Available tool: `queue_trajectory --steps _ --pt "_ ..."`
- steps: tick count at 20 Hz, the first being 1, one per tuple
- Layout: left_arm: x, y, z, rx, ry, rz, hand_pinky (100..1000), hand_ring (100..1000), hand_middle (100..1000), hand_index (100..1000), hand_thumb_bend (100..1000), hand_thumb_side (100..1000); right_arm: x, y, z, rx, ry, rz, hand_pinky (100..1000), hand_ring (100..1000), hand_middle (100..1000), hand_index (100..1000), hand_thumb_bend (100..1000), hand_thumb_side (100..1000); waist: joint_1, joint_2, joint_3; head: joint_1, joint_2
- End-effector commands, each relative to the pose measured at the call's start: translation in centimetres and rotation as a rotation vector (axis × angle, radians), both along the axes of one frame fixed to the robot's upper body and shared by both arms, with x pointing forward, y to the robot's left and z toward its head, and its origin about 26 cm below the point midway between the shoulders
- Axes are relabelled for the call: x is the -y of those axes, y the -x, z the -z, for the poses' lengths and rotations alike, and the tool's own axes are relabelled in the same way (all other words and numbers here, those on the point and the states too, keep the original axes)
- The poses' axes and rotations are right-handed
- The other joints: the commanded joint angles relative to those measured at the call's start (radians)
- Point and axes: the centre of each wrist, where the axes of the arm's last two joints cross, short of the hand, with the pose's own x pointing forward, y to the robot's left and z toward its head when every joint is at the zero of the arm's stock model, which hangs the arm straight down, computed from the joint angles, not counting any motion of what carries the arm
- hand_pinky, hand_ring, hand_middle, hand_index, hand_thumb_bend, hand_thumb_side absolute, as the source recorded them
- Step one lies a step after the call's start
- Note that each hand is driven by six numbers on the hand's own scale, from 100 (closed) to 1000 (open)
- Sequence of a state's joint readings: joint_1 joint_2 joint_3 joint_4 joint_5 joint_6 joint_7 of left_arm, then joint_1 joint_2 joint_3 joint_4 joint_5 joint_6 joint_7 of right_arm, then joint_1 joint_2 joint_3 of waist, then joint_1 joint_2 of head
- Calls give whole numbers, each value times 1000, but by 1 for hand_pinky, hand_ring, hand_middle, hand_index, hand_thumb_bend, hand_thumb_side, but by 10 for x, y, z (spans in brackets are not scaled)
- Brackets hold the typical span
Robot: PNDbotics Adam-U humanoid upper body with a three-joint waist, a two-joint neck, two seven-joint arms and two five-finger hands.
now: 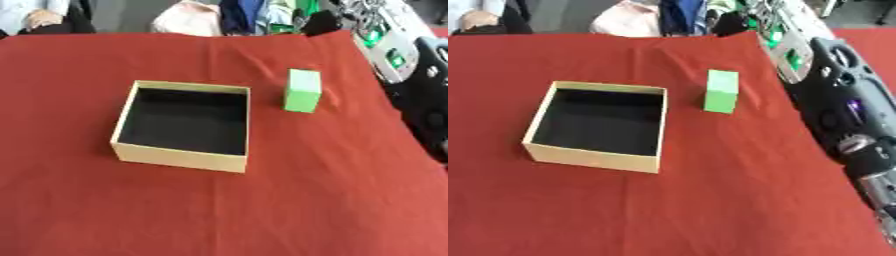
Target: Pick up objects on the table and place them in the box.
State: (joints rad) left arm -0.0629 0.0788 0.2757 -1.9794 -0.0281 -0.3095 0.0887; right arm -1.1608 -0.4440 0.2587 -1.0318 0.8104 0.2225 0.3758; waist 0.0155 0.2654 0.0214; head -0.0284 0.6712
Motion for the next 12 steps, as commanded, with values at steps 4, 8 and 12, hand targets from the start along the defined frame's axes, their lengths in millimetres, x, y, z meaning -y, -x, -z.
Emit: queue_trajectory --steps 4,8,12 --pt "0 1 -7 24 -22 3 684 596 676 801 100 569 30 0 -22 -21 122 8 939 879 901 1000 100 579 -12 -18 -6 7 -5" --pt "0 1 -8 26 -24 5 684 596 677 801 100 568 40 -1 -17 -85 179 4 943 884 933 1000 100 742 -12 -17 -7 9 -7" --pt "0 1 -8 26 -24 6 684 597 677 802 100 567 49 0 -13 -154 185 -15 937 888 928 1000 100 760 -11 -16 -7 12 -11"
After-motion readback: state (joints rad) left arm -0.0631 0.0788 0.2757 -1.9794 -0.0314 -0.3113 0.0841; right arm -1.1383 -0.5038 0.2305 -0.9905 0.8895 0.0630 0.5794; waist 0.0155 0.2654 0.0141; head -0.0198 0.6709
